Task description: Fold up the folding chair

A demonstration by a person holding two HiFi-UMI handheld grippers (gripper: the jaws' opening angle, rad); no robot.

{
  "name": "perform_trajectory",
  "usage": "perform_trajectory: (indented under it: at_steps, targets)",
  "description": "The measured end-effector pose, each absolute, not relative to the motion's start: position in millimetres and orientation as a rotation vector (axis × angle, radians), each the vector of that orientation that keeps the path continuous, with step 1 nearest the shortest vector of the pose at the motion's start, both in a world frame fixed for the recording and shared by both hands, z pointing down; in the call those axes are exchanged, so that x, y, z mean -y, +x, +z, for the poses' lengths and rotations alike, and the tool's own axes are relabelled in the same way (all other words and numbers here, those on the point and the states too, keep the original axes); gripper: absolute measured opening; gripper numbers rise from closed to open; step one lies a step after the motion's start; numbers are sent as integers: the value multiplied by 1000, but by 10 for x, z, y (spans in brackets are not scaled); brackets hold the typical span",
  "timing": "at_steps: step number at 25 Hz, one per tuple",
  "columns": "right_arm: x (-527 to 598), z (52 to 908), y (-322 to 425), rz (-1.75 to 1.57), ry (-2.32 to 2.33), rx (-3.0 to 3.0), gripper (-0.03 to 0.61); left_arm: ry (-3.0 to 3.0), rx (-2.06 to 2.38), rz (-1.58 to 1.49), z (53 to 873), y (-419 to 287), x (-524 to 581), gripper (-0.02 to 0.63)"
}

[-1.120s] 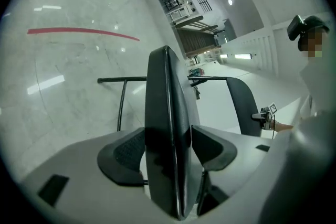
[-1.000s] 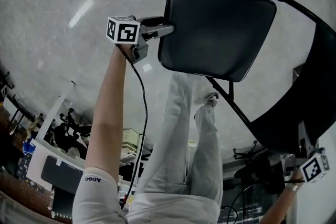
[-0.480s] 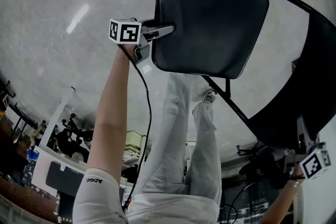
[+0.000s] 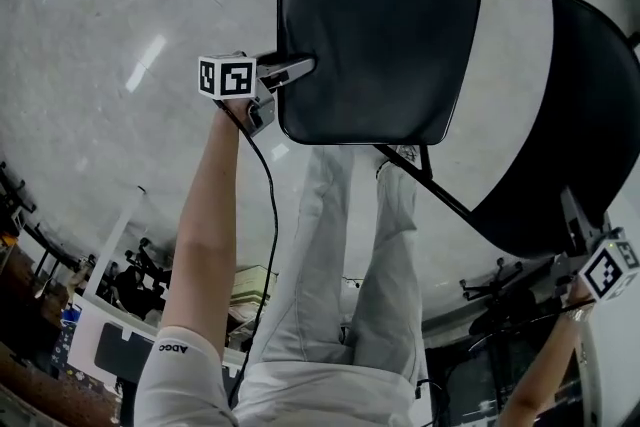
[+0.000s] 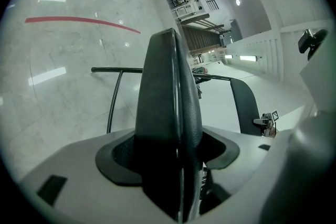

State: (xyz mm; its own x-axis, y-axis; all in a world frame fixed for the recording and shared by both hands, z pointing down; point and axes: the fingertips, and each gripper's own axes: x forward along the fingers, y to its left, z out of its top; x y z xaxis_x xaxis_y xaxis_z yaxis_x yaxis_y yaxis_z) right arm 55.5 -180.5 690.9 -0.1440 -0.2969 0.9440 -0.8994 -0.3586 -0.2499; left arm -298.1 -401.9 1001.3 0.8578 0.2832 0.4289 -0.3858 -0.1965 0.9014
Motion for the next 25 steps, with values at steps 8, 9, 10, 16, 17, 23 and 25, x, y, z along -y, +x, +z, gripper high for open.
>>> perform_trajectory:
  at_steps: [8, 9, 10, 16, 17, 23, 25]
  targets:
    - [1595, 7015, 948, 1567, 1610, 1389, 164, 1679, 132, 654, 9773, -2827, 3897, 314]
    - [1552, 7025, 1016, 1574, 1606, 1399, 164, 1679, 141, 663, 9738, -2784, 3863, 314]
    - [1511, 7035, 1086, 1581, 1604, 1409, 164, 1681, 149, 674, 9704, -2736, 3832, 314]
    - [1259, 7122, 1573, 1646, 1593, 1481, 166, 1699, 192, 722, 9448, -2400, 3673, 316]
    - [1220, 7151, 1658, 1664, 1593, 1501, 165, 1701, 200, 729, 9411, -2336, 3646, 316]
    - [942, 7352, 2121, 1674, 1566, 1565, 166, 1715, 252, 776, 9238, -2018, 3466, 314]
    - [858, 7405, 2230, 1677, 1563, 1583, 166, 1721, 276, 791, 9195, -1942, 3404, 314]
